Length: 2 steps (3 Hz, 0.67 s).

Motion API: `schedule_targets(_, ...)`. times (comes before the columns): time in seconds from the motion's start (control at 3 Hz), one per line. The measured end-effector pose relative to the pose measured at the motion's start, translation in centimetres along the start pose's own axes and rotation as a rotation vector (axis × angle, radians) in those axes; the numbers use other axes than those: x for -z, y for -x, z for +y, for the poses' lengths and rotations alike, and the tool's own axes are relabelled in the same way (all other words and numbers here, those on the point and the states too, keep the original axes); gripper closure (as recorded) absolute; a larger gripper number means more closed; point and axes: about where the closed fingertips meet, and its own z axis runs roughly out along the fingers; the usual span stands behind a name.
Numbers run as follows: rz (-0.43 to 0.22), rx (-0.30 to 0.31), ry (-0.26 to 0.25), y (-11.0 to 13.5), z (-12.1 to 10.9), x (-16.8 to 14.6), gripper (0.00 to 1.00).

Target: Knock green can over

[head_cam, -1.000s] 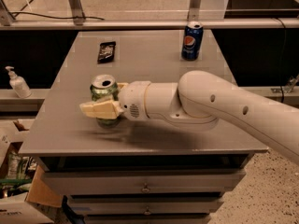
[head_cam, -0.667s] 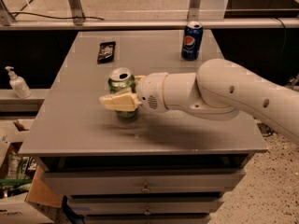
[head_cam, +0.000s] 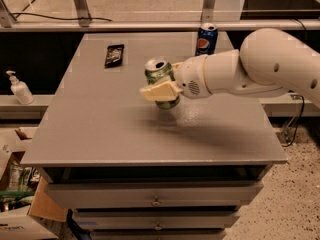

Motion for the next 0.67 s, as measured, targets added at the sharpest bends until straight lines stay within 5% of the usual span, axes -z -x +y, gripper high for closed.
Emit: schedule_targets(0.67, 0.266, 0.125, 0.045, -2.5, -3.8, 3.3, 1.0)
